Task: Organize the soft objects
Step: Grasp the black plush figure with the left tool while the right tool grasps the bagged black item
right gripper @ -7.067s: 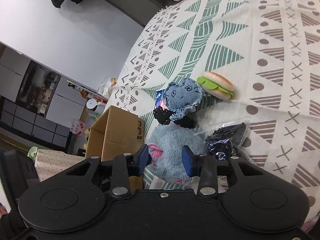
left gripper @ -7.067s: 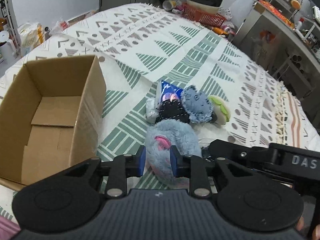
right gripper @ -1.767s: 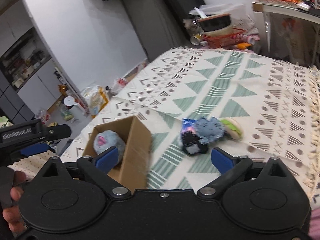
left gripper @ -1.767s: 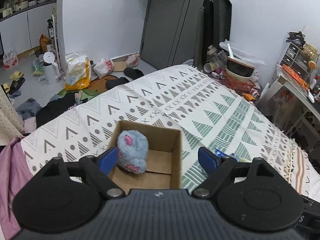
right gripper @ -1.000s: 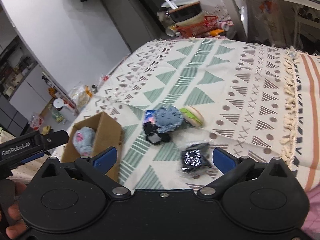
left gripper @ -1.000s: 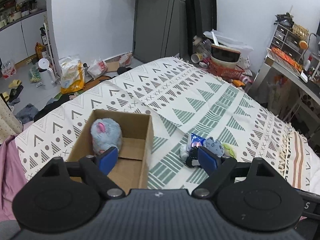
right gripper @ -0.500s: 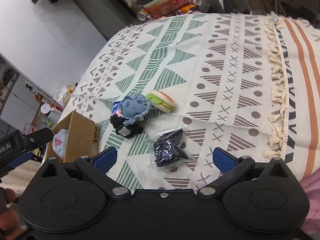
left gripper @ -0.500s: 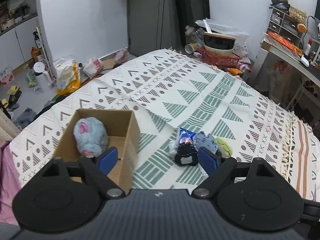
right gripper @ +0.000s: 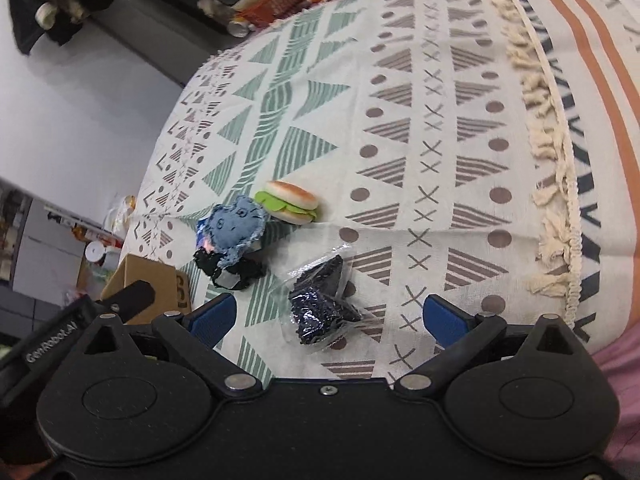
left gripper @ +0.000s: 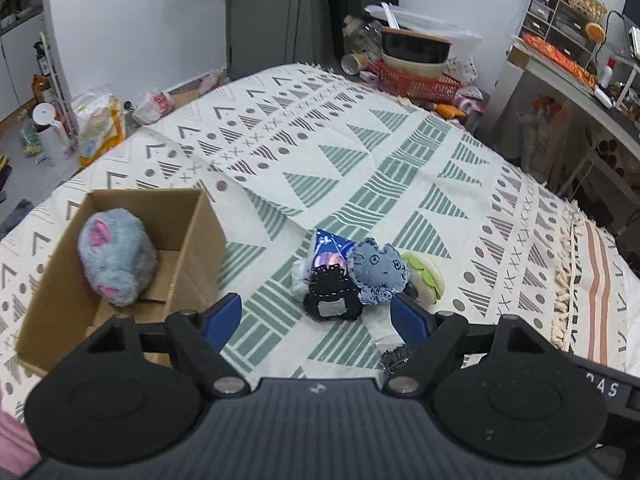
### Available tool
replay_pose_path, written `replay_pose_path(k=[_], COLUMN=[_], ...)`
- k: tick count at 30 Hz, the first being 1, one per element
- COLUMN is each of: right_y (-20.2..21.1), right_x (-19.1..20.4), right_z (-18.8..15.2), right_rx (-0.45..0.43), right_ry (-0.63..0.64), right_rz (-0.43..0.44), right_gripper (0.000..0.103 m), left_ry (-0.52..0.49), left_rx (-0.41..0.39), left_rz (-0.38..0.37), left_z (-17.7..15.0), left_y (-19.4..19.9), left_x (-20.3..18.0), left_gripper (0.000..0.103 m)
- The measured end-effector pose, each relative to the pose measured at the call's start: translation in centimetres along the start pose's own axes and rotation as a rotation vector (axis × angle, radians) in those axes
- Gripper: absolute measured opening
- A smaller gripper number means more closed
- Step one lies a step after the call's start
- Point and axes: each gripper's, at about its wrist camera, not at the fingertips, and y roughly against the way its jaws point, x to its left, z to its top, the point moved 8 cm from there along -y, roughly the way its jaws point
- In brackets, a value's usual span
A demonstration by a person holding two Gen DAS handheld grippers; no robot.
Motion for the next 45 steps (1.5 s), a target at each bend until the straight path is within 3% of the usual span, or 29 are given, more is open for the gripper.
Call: replay_pose_path(k=[14, 18, 34, 37, 38, 40, 41, 45], right_y=[-4.3, -5.3, -8.3, -8.4, -8.6, -8.7, -8.6, -8.5], right_x=[-0.2, -0.4, 0.2, 0.2, 0.3, 0.4, 0.5, 1.0], right_z=[-0.7, -0.7, -1.0, -1.0, -1.0, -1.0, -1.0, -0.9], right_rx=[0.104, 0.116, 0.149, 0.144, 0.145, 0.142, 0.14, 0.122], right_ry=[-0.061, -0.064, -0.048, -0.04, -0.04, -0.035, -0.029, -0.009], right_rz=[0.002, -0.019, -0.066, -0.067, -0.064, -0.052, -0.045, -0.039], right_gripper=[0.076, 0.075, 0.075, 0.066, 0.058, 0.051, 0.044, 0.038], left_ry=[0.055, 0.039, 0.076, 0.075, 0.076, 0.086, 0.093, 0.086], left_rx=[0.077, 0.12, 0.151, 0.149, 0.152, 0.164, 0.165, 0.164], left_rz=[-0.042, -0.026, -0.081, -0.076, -0.074, -0.089, -0.098, -0.092], left_z=[-0.6, -1.5, -1.8, -1.9, -1.9, -2.0, -2.1, -2.2], left_y=[-5.9, -7.6, -11.5, -11.9, -12.0, -12.2, -12.2, -11.8], left_x=[0.4, 0.5, 0.2, 0.1, 0.1, 0.2, 0.2, 0.3], left_gripper=[0.062, 0.048, 0.057, 0.057, 0.056, 0.046, 0.036, 0.03])
